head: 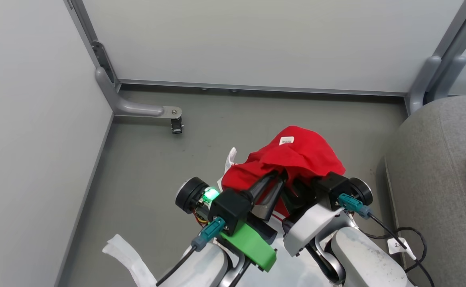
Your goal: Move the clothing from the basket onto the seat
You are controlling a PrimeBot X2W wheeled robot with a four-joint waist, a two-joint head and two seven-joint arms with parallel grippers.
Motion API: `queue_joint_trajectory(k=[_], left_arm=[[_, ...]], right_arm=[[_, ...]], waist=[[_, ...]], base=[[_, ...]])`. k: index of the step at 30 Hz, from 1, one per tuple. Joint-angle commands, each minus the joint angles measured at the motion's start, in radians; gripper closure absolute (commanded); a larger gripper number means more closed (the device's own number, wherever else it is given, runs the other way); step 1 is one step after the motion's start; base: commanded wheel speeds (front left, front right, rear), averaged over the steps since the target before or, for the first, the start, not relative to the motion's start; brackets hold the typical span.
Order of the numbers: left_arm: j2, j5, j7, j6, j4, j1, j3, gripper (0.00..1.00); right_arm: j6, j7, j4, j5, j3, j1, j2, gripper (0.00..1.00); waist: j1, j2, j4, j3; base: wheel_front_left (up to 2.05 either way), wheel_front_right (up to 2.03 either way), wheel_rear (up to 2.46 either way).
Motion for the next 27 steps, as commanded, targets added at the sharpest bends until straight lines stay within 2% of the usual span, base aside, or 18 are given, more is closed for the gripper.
queue_joint_trajectory(k=[1, 2, 3, 4, 5, 10, 14, 27], left_arm=[[0.001, 0.007, -0.001, 0.009, 0.003, -0.017, 0.008, 1.0], [0.001, 0.009, -0.001, 0.012, 0.002, -0.016, 0.014, 0.96], [0.001, 0.011, -0.001, 0.017, -0.002, -0.015, 0.021, 0.66], [0.001, 0.013, -0.001, 0.019, -0.002, -0.014, 0.026, 0.09], [0.001, 0.017, -0.001, 0.024, -0.003, -0.012, 0.03, 0.0], [0.001, 0.032, -0.001, 0.032, 0.007, 0.001, 0.06, 0.0], [0.001, 0.045, -0.001, 0.034, 0.02, 0.007, 0.088, 0.0], [0.002, 0.105, -0.001, 0.013, 0.058, 0.005, 0.162, 0.0]], right_arm=[[-0.001, 0.0, -0.003, -0.01, -0.008, 0.001, -0.004, 1.0], [-0.001, 0.0, -0.006, -0.013, -0.013, 0.003, -0.004, 1.0], [-0.001, 0.0, -0.01, -0.016, -0.02, 0.008, -0.005, 1.0], [-0.001, 0.0, -0.015, -0.022, -0.025, 0.01, -0.004, 1.0], [-0.001, 0.0, -0.02, -0.027, -0.033, 0.015, -0.004, 1.0], [-0.001, 0.0, -0.034, -0.051, -0.07, 0.034, -0.004, 1.0], [-0.001, -0.001, -0.048, -0.063, -0.097, 0.046, -0.004, 1.0], [-0.001, -0.001, -0.095, -0.069, -0.167, 0.081, -0.005, 1.0]], waist=[[0.0, 0.0084, -0.009, 0.002], [0.0, 0.0084, -0.014, 0.003], [0.0, 0.0084, -0.022, 0.005], [0.0, 0.0084, -0.029, 0.007], [0.0, 0.0084, -0.038, 0.009], [0.0, 0.0084, -0.101, 0.017], [0.0, 0.0084, -0.178, 0.031], [0.0, 0.0084, -0.482, 0.079]], base=[[0.0, 0.0, 0.0], [0.0, 0.0, 0.0], [0.0, 0.0, 0.0], [0.0, 0.0, 0.0], [0.0, 0.0, 0.0], [0.0, 0.0, 0.0], [0.0, 0.0, 0.0], [0.0, 0.0, 0.0]])
